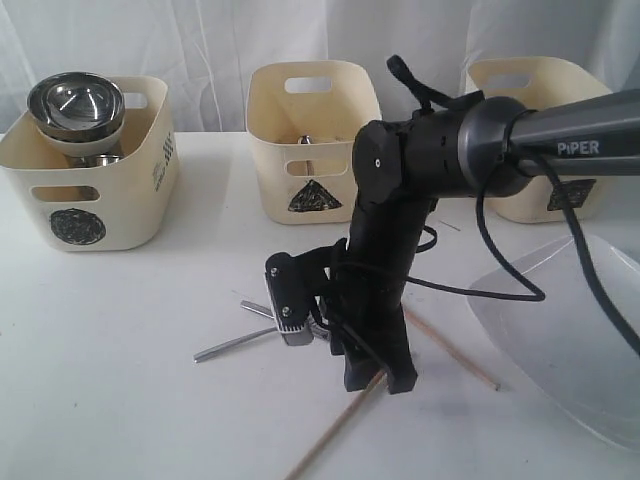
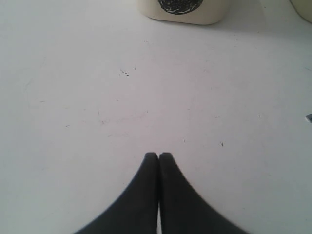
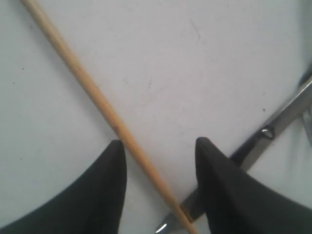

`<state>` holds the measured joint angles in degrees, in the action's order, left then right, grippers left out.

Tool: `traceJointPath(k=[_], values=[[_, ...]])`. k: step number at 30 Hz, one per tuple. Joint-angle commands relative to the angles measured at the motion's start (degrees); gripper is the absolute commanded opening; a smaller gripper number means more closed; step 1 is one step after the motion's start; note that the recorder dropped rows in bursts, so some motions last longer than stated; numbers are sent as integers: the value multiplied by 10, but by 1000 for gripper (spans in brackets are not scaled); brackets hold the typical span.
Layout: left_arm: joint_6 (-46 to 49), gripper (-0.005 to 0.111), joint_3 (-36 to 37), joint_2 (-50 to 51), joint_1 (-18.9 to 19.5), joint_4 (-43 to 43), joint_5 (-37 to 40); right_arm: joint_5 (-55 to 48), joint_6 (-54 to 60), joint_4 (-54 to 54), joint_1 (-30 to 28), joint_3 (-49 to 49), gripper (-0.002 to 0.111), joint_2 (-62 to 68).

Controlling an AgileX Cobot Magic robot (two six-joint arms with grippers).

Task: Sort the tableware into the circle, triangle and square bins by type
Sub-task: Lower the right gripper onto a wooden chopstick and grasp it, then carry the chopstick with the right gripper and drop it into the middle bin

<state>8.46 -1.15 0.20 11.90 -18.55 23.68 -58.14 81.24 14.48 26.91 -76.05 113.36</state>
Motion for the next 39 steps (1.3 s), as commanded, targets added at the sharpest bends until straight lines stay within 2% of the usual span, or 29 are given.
traceJointPath(k=[1,3,8,11,14,19,24,28,32,35,39], values=[[-4,0,5,-2,0,-1,8,6,10,-16,9,37,41,2],[-4,0,5,-2,0,-1,8,19,10,-30,18,57,41,2],[-4,0,5,-2,0,-1,8,134,-48,-57,33,96,41,2],[-4,0,5,-2,0,-1,8,151,-51,-54,34,108,41,2],[-4,0,5,-2,0,-1,8,150,-51,-59,34,122,29,2],[-4,0,5,-2,0,-1,8,139,-35,-60,34,135,0,2],[-4,0,5,-2,0,-1,8,146,-30,-55,34,128,0,-15],[-4,0,5,-2,0,-1,8,170,-46,10,34,92,0,-73],[-4,0,5,-2,0,-1,8,239,-128,35,33,44,0,-134],[-4,0,5,-2,0,-1,8,363,-227,36,17,22,0,-167],[-4,0,5,-2,0,-1,8,533,-433,38,-27,22,0,-167]])
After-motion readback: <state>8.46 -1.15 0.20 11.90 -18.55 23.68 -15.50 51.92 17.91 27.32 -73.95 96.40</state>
